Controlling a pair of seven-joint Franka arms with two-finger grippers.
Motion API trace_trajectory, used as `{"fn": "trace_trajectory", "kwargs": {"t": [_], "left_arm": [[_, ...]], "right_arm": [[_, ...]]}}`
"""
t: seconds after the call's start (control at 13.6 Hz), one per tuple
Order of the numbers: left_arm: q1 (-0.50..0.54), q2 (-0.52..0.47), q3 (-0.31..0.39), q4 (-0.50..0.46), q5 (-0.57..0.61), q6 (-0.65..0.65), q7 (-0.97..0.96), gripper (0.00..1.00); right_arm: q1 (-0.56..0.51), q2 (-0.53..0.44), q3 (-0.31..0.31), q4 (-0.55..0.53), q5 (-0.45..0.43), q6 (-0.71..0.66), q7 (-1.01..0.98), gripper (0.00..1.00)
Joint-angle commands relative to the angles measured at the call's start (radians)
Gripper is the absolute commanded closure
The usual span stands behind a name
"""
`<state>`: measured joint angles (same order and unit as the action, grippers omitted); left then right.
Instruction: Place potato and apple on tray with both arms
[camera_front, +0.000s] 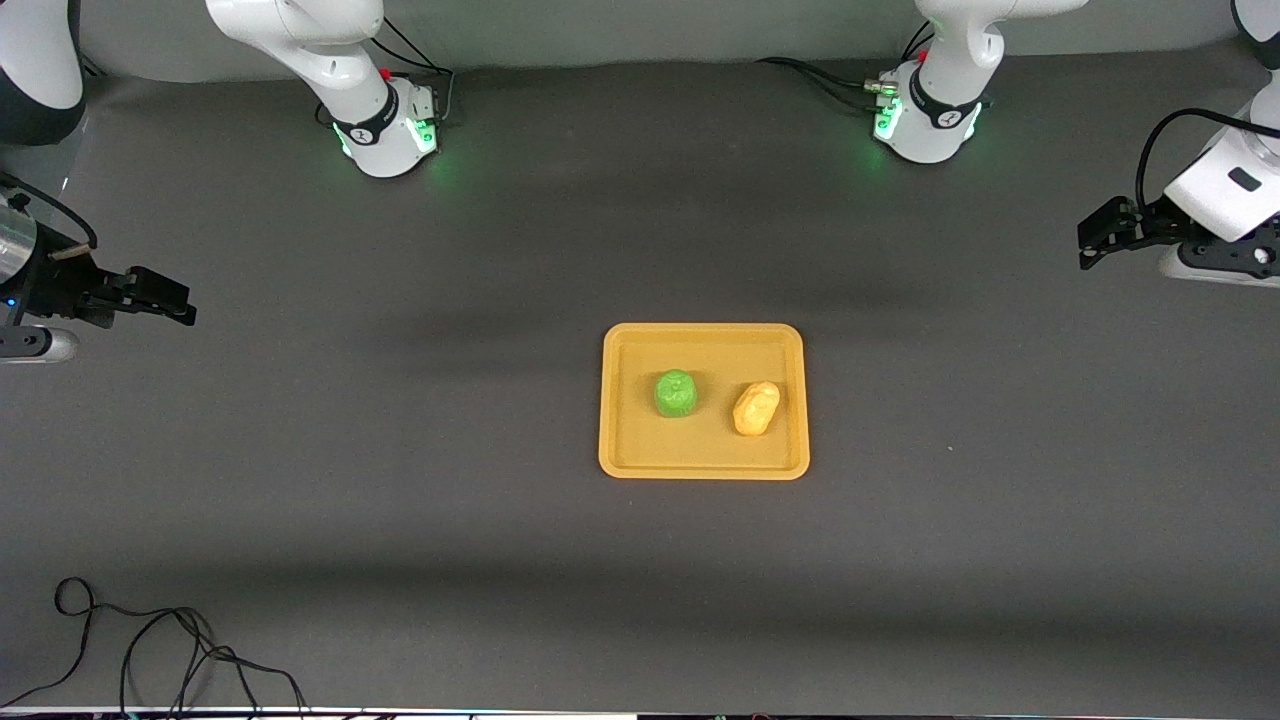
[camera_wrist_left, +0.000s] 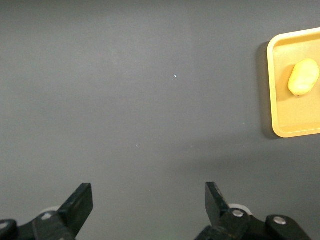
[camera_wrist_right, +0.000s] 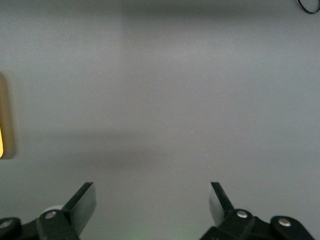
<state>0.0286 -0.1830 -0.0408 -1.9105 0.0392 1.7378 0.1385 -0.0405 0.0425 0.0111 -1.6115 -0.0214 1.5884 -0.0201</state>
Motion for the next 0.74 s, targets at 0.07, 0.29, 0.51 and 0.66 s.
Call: {"fn": "trace_trajectory", "kwargs": {"t": [0.07,0.29,0.51,0.66], "left_arm": [[-0.001,0.016,0.004,0.013,0.001,0.006,0.006,0.0],[-0.001,0.019,0.004,0.015,0.001,0.009,0.007,0.0],[-0.001,0.03,0.004,0.015,0.001,0.009,0.007,0.0],[-0.001,0.031,0.004,0.013,0.001,0.009,0.007,0.0]], "right_arm": [[0.007,-0.015,-0.006,-0.005,0.001,-0.016,-0.023,0.0],[0.008,-0.006,-0.006,0.016,0.008,-0.016,-0.02,0.0],[0.008,-0.006,-0.006,0.018,0.018,-0.016,-0.02,0.0],[0.008,-0.006,-0.006,0.016,0.018,-0.016,-0.02,0.0]]}}
